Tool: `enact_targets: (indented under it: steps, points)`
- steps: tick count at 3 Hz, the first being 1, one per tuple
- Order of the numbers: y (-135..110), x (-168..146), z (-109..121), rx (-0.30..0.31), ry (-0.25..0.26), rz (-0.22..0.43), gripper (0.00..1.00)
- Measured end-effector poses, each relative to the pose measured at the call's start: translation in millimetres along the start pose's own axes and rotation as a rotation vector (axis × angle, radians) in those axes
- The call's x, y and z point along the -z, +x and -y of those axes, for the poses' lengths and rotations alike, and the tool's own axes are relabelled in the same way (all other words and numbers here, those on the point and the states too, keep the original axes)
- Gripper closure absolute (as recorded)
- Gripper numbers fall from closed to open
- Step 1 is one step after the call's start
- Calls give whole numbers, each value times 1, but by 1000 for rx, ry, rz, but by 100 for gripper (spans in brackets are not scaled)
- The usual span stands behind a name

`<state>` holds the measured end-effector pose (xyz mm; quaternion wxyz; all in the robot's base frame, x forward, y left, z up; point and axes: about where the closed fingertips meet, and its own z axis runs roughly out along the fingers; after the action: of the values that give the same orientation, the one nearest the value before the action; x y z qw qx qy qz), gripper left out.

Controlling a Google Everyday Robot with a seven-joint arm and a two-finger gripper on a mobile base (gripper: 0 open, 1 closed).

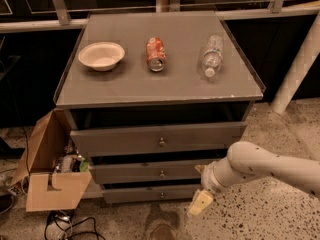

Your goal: Open middle drawer

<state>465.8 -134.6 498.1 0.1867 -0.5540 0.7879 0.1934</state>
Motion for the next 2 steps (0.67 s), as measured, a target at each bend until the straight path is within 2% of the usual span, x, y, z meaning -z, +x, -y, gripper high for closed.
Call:
enact_targets:
  steps: [1, 2]
  points:
    - [-5, -14, 18, -40, 16, 43, 0]
    - [-5, -15, 19, -41, 16, 43, 0]
